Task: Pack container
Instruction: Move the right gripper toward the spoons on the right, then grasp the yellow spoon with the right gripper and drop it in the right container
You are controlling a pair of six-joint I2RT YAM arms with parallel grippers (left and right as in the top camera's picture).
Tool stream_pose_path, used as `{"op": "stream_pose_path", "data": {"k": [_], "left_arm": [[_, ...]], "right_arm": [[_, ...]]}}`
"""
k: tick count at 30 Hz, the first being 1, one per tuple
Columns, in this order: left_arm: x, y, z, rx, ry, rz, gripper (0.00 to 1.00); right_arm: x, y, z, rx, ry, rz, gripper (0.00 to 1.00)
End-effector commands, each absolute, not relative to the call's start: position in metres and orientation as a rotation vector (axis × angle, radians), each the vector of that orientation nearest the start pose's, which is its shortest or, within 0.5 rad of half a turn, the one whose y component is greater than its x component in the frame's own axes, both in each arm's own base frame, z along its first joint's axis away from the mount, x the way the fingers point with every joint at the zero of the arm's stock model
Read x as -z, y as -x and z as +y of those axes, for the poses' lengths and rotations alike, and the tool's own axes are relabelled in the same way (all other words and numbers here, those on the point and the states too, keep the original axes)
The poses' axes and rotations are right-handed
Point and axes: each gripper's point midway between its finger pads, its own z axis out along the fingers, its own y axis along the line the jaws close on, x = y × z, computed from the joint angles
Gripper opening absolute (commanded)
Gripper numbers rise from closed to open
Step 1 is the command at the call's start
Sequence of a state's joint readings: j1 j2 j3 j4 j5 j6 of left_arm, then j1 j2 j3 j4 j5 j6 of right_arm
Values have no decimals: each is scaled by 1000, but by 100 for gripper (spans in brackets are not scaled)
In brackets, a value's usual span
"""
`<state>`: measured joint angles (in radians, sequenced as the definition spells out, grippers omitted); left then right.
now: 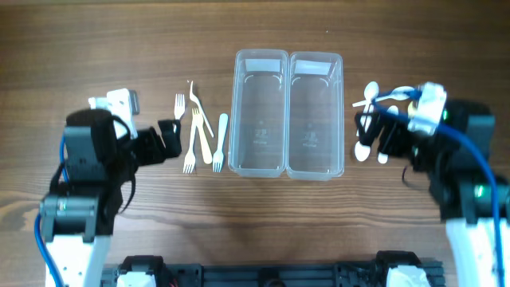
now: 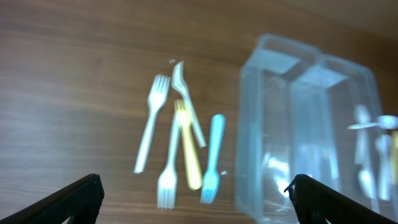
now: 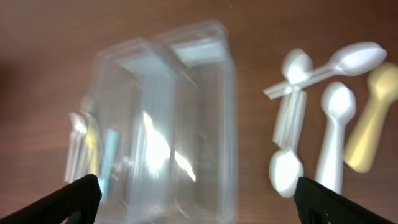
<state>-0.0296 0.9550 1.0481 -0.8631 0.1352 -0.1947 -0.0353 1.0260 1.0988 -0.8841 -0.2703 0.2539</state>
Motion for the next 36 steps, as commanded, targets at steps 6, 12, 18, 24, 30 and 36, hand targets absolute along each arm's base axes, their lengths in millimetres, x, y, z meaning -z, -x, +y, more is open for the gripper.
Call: {"op": "stream_pose_path", "data": {"k": [6, 12, 18, 24, 30, 36], "left_arm": [[-212, -292, 2, 11, 194, 2499, 100], [-207, -290, 2, 9, 195, 2521, 100], [-207, -290, 2, 9, 195, 2521, 100], [-207, -290, 2, 9, 195, 2521, 100], [-207, -290, 2, 9, 195, 2521, 100], [-207, -290, 2, 9, 195, 2521, 100]], "right_arm": [[-203, -338, -4, -110, -268, 2610, 100], [-159, -356, -5, -101, -284, 2722, 100], [-116, -366, -15, -17, -314, 2815, 100], [-87, -371, -38, -16, -538, 2841, 100], [-83, -358, -107, 7, -898, 2751, 99], [-58, -353, -144, -10, -1094, 2715, 95]]}}
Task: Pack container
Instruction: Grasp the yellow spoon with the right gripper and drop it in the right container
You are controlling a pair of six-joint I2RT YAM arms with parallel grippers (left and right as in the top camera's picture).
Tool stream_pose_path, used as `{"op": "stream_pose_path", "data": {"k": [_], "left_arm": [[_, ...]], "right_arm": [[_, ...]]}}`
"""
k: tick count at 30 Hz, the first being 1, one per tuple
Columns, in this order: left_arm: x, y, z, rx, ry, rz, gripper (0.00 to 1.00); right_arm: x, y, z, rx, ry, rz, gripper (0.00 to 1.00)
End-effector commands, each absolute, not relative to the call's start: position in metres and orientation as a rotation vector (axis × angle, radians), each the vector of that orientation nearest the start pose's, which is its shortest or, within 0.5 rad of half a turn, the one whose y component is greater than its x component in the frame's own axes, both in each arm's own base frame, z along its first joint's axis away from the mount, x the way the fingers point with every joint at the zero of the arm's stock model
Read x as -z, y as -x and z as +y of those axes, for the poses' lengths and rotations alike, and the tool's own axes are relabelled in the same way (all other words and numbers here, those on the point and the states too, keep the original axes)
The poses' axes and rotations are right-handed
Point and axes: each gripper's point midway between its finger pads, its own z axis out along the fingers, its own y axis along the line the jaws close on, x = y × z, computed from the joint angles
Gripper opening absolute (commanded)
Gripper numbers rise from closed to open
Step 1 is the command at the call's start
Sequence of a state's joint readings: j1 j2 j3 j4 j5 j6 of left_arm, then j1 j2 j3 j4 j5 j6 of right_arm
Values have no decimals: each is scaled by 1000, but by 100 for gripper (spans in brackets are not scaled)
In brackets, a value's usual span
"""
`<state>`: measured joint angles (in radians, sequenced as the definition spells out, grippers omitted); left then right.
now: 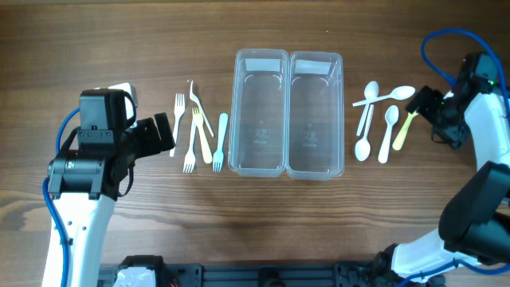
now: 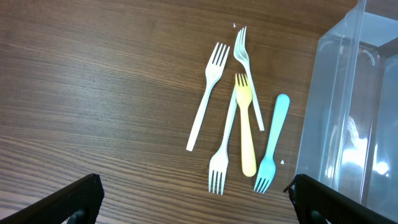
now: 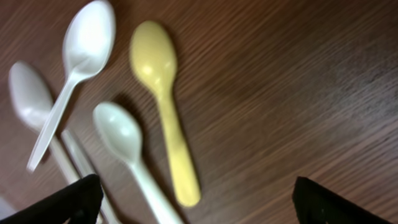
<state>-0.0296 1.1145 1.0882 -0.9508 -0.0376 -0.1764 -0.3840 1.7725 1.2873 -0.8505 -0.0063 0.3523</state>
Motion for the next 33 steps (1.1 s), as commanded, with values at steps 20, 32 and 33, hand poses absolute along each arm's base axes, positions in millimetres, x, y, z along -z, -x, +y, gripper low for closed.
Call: {"op": "stream_pose_path", "data": {"k": [20, 32, 33], "left_arm": [[-207, -290, 2, 9, 195, 2521, 100], [-207, -290, 2, 9, 195, 2521, 100], [-207, -290, 2, 9, 195, 2521, 100]], "right_arm": [[15, -351, -126, -30, -1112, 2882, 41], [15, -344, -122, -43, -1187, 2889, 10], [14, -343, -121, -45, -1190, 2890, 5]]}}
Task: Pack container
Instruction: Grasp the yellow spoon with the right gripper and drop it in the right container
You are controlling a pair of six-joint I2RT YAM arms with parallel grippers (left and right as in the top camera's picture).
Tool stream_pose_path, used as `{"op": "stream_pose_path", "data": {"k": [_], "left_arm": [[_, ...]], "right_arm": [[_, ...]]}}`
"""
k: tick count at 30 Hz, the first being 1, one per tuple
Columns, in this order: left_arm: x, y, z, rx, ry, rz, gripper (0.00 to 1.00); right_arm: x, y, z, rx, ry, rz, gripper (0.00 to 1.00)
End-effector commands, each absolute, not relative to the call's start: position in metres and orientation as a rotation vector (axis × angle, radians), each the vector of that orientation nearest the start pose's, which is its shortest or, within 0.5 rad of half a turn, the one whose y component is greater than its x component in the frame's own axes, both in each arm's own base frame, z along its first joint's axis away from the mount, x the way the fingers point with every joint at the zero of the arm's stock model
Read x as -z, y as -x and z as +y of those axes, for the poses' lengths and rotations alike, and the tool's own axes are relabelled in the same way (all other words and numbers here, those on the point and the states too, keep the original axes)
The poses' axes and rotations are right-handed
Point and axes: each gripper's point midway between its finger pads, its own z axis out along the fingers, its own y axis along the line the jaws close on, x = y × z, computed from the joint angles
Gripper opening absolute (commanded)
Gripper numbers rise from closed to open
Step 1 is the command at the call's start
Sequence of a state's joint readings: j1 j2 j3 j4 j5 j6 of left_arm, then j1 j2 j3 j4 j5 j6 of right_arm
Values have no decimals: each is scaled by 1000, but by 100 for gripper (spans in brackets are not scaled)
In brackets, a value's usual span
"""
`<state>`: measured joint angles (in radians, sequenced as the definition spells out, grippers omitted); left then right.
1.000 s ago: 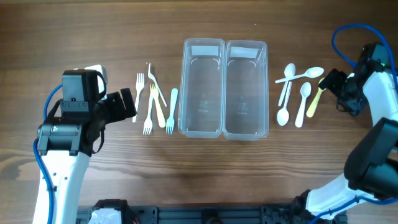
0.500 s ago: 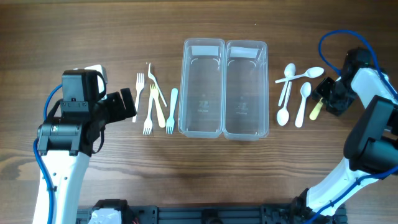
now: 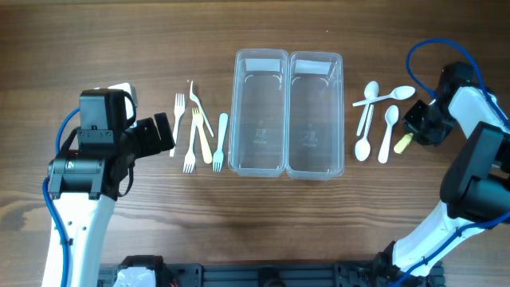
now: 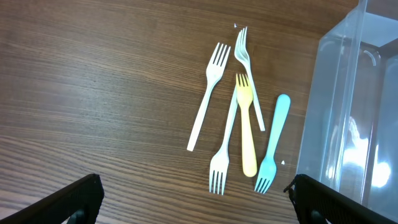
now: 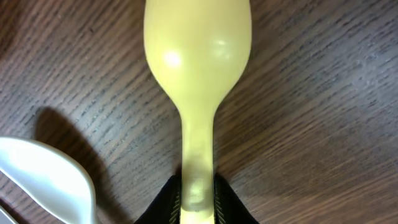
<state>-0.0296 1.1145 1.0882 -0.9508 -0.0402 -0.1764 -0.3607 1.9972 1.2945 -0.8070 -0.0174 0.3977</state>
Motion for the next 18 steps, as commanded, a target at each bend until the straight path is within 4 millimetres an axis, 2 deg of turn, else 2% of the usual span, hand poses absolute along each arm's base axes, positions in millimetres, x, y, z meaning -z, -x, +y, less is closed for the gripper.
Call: {"op": "stream_pose_path", "data": {"k": [1, 3, 5, 8, 10, 11, 14, 15, 16, 17, 18], "left_arm": [[-207, -290, 2, 9, 195, 2521, 100], [-207, -290, 2, 9, 195, 2521, 100], [-207, -290, 2, 9, 195, 2521, 100], [-207, -290, 2, 9, 195, 2521, 100], [-207, -290, 2, 9, 195, 2521, 100], [-207, -290, 2, 9, 195, 2521, 100], [-207, -290, 2, 9, 195, 2521, 100], [-207, -290, 2, 9, 195, 2521, 100], [-207, -290, 2, 9, 195, 2521, 100], [-207, -290, 2, 9, 195, 2521, 100], [-207, -290, 2, 9, 195, 2521, 100]], "right_arm": [[12, -343, -121, -48, -1190, 2891, 4], [3, -343, -121, -49, -1185, 2879, 4], [-19, -349, -123, -52, -1159, 2822, 4], [-70, -359, -124, -79, -1086, 2698, 4], [-117, -364, -111, -188, -1016, 2594, 4], [-128, -365, -105, -227, -994, 2572, 4], [-184, -364, -55, -414, -750, 2505, 4], [-199, -362, -31, -450, -649, 2502, 4], [-206, -359, -12, -467, -580, 2508, 4], [-211, -356, 24, -504, -452, 2534, 4], [-211, -355, 46, -525, -377, 2553, 4]]}}
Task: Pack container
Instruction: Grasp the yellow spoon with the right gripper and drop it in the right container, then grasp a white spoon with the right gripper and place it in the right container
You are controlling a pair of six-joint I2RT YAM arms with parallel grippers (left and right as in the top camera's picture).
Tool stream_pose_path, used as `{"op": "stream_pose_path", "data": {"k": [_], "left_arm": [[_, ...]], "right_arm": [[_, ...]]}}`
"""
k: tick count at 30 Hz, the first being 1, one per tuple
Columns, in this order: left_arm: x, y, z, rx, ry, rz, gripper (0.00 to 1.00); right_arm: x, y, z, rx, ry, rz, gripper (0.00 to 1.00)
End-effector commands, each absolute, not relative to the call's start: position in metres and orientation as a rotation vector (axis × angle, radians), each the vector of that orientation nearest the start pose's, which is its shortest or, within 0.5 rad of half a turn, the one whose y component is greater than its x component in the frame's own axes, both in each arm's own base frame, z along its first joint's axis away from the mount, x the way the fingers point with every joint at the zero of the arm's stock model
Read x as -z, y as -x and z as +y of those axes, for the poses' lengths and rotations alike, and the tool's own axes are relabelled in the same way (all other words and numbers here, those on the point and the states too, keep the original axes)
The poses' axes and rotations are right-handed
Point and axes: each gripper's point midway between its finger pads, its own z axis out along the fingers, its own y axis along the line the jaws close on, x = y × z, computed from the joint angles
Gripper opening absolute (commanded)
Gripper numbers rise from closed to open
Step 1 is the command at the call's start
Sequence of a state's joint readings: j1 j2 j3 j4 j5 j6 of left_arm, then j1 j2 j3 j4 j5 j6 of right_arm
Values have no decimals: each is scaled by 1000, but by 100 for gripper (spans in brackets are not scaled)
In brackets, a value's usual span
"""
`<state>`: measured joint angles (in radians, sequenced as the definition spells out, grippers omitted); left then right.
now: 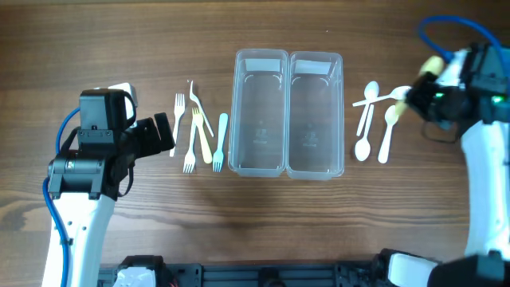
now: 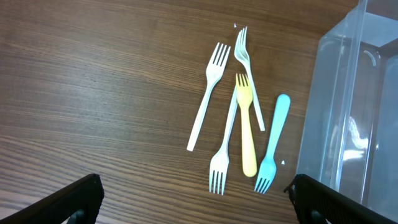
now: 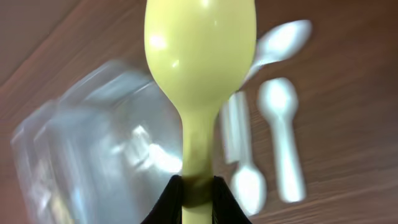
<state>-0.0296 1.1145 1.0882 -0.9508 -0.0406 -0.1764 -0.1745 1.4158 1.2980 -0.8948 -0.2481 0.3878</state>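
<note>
Two clear plastic containers (image 1: 260, 112) (image 1: 315, 114) stand side by side mid-table. Left of them lie several forks (image 1: 198, 127): white, a yellow fork (image 2: 247, 132) and a blue fork (image 2: 272, 152). Three white spoons (image 1: 374, 119) lie right of the containers. My right gripper (image 3: 198, 190) is shut on the handle of a yellow spoon (image 3: 200, 68), held in the air right of the white spoons (image 3: 273, 146); the yellow spoon (image 1: 433, 64) shows overhead. My left gripper (image 2: 195, 202) stays open just left of the forks, with nothing between its fingers.
The wooden table (image 1: 255, 215) carries only these things. The two arms' bases sit at the front corners, and a blue cable (image 1: 446, 28) loops over the right arm.
My right gripper, then shut on the yellow spoon on the table, has lifted it clear of the table. The left arm has not moved.
At first both arms hung low near the containers, grippers open. Then the right gripper stood open over the spoons at the far right, and the left one by the forks. The right gripper shut on the yellow spoon's handle and now holds it aloft.
</note>
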Motion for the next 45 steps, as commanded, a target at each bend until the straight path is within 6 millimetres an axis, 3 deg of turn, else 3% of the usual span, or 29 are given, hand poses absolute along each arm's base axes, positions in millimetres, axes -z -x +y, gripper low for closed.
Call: {"op": "stream_pose_path", "data": {"k": [1, 2, 4, 6, 9, 11, 13, 17, 20, 23, 25, 27, 30, 34, 37, 41, 45], "left_arm": [[-207, -290, 2, 9, 195, 2521, 100], [-207, -290, 2, 9, 195, 2521, 100], [-207, -290, 2, 9, 195, 2521, 100], [-207, -290, 2, 9, 195, 2521, 100], [-207, -290, 2, 9, 195, 2521, 100], [-207, -290, 2, 9, 195, 2521, 100], [-207, -290, 2, 9, 195, 2521, 100], [-207, -290, 2, 9, 195, 2521, 100], [-207, -290, 2, 9, 195, 2521, 100], [-207, -290, 2, 9, 195, 2521, 100], [-207, -290, 2, 9, 195, 2521, 100], [-207, -290, 2, 9, 195, 2521, 100], [-207, -290, 2, 9, 195, 2521, 100], [-207, -290, 2, 9, 195, 2521, 100], [-207, -290, 2, 9, 195, 2521, 100], [-207, -290, 2, 9, 195, 2521, 100], [-207, -290, 2, 9, 195, 2521, 100]], "right_arm": [[-209, -355, 58, -528, -334, 2564, 4], [-201, -356, 76, -494, -278, 2585, 4], [-178, -359, 92, -390, -286, 2618, 5], [-139, -359, 118, -369, -213, 2699, 4], [-87, -361, 129, -299, -180, 2810, 5], [-68, -362, 129, -280, -175, 2850, 17], [-72, -365, 130, -277, -100, 2835, 32], [-126, -375, 129, -308, -51, 2690, 59], [-175, -385, 91, -211, -210, 2522, 70], [-201, -389, 22, -72, -466, 2396, 71], [-189, -390, -22, -11, -604, 2397, 71], [-174, -389, -45, 31, -672, 2425, 70], [-126, -385, -76, 116, -729, 2556, 70], [-49, -376, -82, 145, -802, 2757, 71], [-9, -369, -75, 116, -819, 2866, 68], [13, -367, -73, 113, -827, 2909, 67], [17, -367, -71, 100, -829, 2919, 53]]}}
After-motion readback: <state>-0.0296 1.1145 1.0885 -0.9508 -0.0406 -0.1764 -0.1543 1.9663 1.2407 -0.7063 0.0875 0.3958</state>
